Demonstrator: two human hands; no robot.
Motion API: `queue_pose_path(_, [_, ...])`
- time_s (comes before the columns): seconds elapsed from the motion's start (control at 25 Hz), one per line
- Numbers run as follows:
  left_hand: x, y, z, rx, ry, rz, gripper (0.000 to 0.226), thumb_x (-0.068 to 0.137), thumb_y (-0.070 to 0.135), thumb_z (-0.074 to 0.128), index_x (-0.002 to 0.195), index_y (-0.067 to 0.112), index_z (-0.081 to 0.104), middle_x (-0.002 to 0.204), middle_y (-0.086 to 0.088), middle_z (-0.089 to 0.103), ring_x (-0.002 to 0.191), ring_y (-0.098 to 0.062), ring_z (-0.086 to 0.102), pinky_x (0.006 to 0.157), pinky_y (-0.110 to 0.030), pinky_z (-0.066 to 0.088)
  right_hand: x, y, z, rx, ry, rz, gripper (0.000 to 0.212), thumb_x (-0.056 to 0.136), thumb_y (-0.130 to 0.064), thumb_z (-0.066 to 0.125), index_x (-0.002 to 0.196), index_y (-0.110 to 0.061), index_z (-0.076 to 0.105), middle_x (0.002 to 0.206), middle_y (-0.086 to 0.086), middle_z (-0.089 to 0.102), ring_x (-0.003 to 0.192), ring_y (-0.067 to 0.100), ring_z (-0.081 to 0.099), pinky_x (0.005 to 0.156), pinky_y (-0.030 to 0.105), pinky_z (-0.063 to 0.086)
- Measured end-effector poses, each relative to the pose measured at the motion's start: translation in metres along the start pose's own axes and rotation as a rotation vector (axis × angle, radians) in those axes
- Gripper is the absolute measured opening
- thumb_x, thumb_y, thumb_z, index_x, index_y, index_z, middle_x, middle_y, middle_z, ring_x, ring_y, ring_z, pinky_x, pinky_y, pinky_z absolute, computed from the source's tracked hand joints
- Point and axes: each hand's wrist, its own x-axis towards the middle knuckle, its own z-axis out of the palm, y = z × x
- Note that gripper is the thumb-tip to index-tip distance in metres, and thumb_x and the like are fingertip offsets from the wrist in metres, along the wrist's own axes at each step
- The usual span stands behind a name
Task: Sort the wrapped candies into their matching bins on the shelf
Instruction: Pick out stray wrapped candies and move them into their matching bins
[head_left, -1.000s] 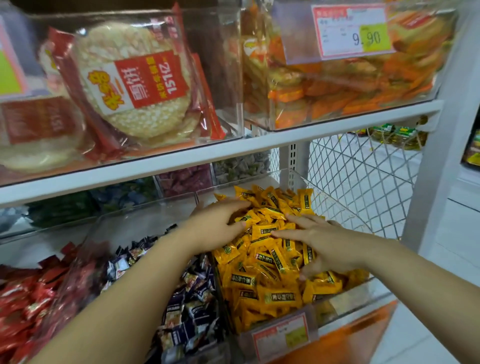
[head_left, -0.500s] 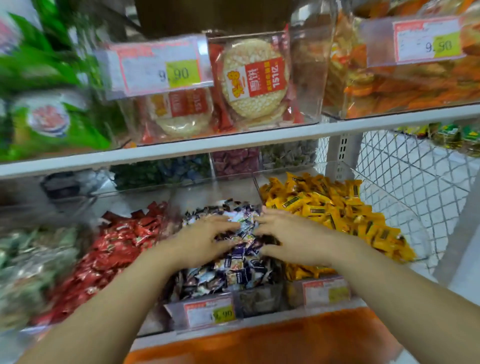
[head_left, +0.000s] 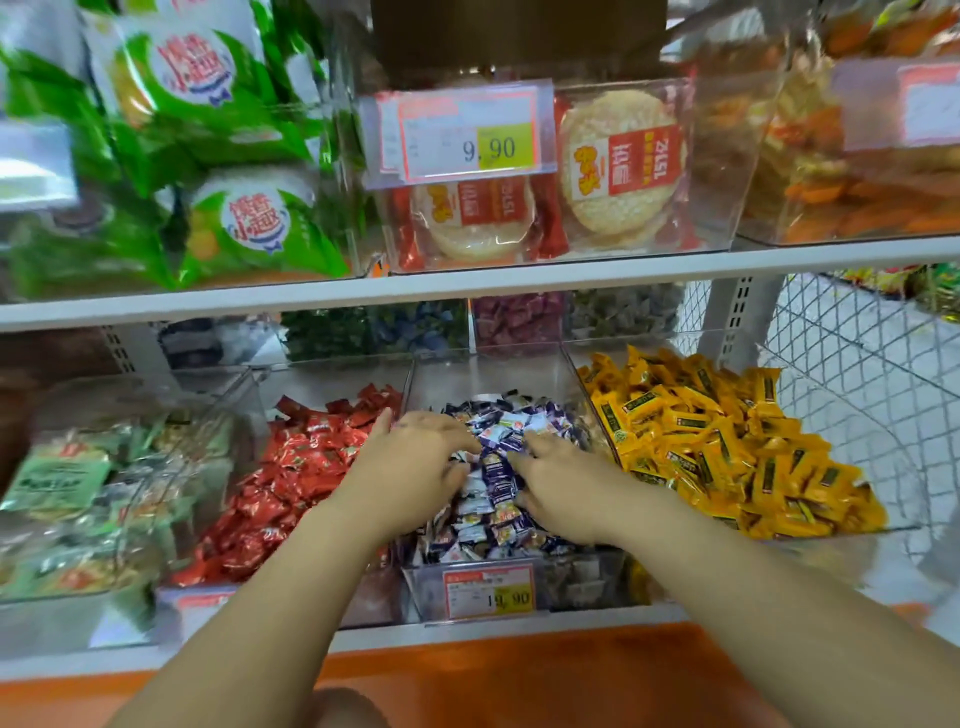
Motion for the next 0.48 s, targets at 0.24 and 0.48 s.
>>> queue_pose_path(0.24, [-0.027,-0.033,0.019,-0.214,0.159,-0.067,0.034,0.092,0.033,0.053,0.126,0.034,0.055,0.143,0.007,0.040,0.136,-0.017,0.030,0.113,-0.042,0.024,0.025,-0.008,0.000,0.209,-0.142,0.025,0.050,0.102,-0.033,0.028,0.147,-0.013,0.022,0.156,0.010,0.012,0.142,0.028,0.018,0.116,0.042,0.018])
queue_pose_path(0.48, [-0.034,-0.061,0.020,-0.269,-0.045,-0.355,0.056,0.093,0.059,0.011,0.145,0.041,0.022,0.156,0.011,0.013,0.145,-0.016,0.006,0.116,-0.052,0.000,-0.018,-0.002,-0.027,0.114,0.140,0.027,0.041,0.100,-0.028,0.035,0.141,-0.027,0.037,0.151,-0.001,0.030,0.139,0.021,0.026,0.115,0.043,0.015])
